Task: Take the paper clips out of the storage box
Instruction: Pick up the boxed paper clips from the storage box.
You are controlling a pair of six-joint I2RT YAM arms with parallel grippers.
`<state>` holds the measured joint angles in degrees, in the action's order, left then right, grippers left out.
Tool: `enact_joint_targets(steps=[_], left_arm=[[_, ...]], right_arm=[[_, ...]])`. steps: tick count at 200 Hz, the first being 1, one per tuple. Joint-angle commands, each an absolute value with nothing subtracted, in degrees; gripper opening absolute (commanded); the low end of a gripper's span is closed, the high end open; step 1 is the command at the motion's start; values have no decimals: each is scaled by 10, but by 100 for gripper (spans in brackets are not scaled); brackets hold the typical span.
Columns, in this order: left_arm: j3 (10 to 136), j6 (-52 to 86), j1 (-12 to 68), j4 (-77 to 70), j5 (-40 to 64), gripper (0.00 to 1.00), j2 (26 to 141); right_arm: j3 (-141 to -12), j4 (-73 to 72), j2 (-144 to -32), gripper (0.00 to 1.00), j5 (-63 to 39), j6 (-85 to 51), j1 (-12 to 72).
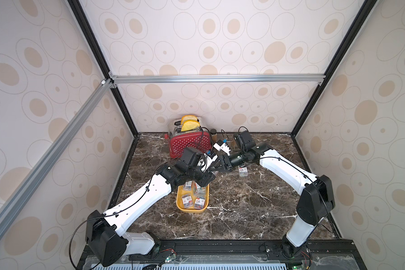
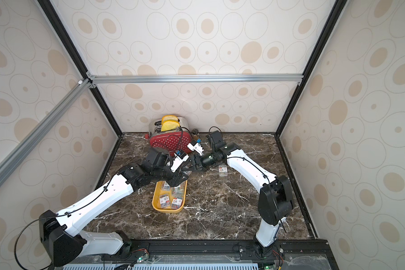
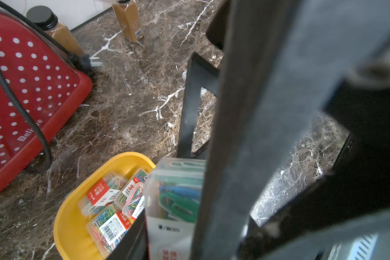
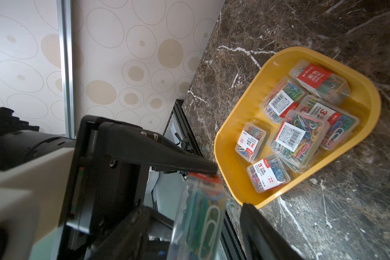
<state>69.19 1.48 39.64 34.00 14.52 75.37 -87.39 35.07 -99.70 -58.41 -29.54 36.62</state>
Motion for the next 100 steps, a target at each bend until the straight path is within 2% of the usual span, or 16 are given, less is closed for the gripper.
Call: enact_joint_targets(steps=[1,64,100], left_arm=[[721,-3,408,330,155,38,758],[720,-4,410,328,144,43,755],[728,2,410,328,138,57,760]], right_arm=[[-878,354,-1010,64,-594,-289,371],[-889,373,-1019,27,-600,-275,371],[-889,378,-1012,11,-596,-271,369]])
